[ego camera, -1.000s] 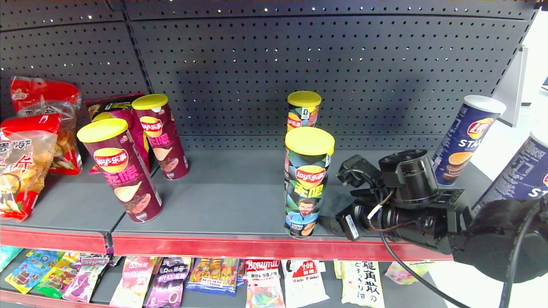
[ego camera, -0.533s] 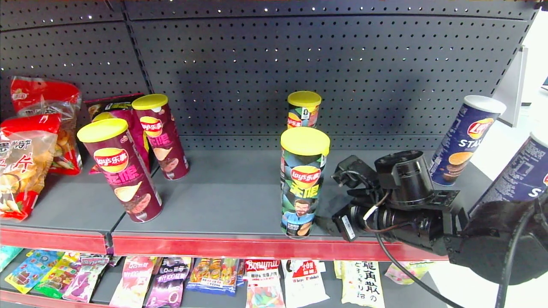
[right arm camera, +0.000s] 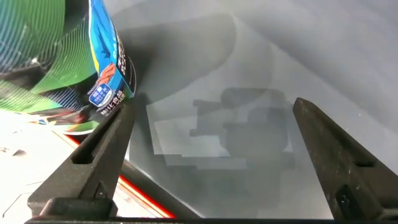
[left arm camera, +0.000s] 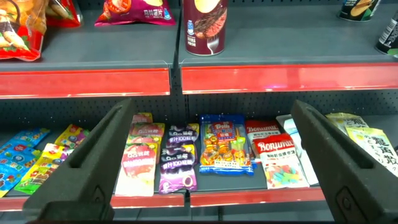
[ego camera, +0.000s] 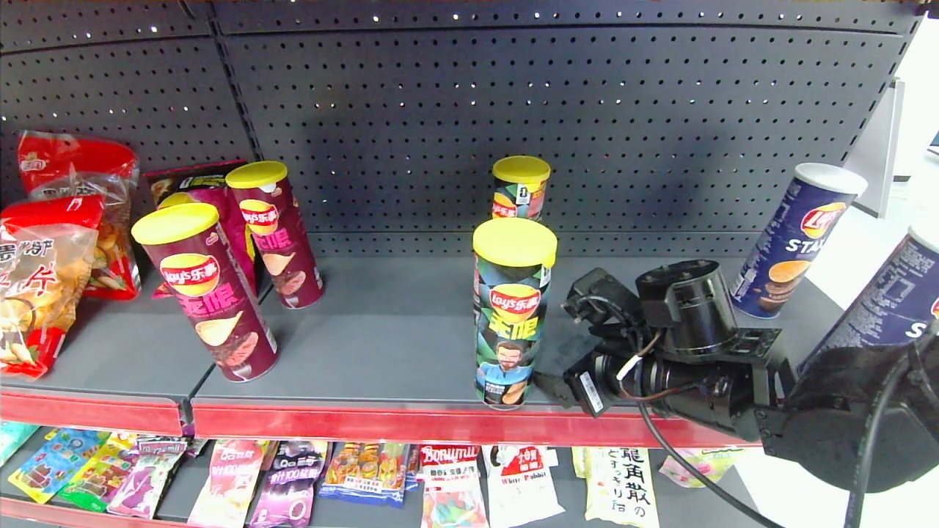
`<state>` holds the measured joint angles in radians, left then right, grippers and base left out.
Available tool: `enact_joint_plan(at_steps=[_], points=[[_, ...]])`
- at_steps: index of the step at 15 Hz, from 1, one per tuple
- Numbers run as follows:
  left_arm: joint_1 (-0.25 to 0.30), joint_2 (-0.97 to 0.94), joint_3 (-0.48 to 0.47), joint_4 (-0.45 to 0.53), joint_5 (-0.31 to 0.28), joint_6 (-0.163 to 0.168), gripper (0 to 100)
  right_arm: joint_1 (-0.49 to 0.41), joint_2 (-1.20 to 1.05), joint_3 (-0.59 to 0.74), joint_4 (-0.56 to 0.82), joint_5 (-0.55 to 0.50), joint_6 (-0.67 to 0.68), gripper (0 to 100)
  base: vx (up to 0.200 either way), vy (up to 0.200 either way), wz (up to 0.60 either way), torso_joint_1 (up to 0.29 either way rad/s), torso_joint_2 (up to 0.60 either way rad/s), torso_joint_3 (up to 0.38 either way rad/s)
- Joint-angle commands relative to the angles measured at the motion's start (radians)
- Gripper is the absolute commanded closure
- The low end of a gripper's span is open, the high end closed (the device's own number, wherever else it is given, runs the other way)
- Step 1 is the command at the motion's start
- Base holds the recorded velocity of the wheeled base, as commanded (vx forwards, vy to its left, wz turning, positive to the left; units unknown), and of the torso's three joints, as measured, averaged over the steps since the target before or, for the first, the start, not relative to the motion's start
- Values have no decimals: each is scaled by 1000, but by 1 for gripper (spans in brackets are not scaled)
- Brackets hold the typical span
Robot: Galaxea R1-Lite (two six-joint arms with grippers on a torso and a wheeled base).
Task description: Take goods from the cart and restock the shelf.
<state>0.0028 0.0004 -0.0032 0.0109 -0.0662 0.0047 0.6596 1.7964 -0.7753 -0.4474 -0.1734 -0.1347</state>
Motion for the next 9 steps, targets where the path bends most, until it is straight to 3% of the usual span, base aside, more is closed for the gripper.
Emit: enact_joint_plan(at_steps=[1, 9], points=[[0, 1, 0, 0, 0, 0, 0, 2, 0, -2, 0, 0, 0, 0, 0, 0, 0, 0, 0, 0], [0, 0, 0, 0, 0, 0, 0, 14, 8, -4, -20, 0, 0, 0, 0, 0, 0, 0, 0, 0]])
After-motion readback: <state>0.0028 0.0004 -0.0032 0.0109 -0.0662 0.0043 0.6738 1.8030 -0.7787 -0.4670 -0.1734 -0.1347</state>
